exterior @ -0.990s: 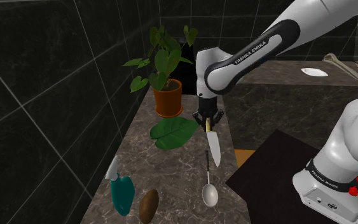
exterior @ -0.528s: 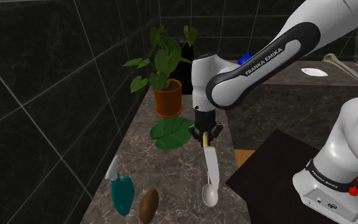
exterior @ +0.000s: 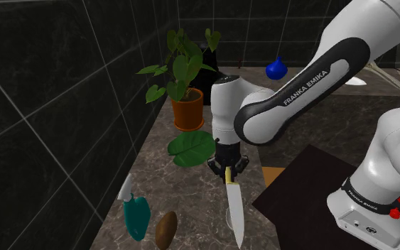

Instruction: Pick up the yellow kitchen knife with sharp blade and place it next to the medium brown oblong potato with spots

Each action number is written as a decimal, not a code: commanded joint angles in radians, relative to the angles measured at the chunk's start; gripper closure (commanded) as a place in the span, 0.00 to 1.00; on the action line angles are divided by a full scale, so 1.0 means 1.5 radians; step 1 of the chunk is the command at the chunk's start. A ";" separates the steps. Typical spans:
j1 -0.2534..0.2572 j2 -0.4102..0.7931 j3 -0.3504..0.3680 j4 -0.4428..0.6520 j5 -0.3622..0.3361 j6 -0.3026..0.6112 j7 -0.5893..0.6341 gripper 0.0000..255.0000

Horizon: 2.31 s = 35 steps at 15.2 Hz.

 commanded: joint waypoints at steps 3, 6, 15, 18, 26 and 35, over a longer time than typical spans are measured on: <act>0.002 0.030 0.001 -0.007 -0.004 0.036 0.002 1.00; 0.003 0.055 0.001 -0.011 -0.009 0.065 0.002 1.00; 0.008 0.137 -0.004 -0.016 -0.027 0.150 0.007 1.00; 0.010 0.166 -0.007 -0.014 -0.035 0.177 0.009 1.00; 0.013 0.186 -0.011 -0.013 -0.040 0.196 0.010 1.00; 0.004 0.141 -0.006 -0.010 -0.031 0.149 0.003 0.00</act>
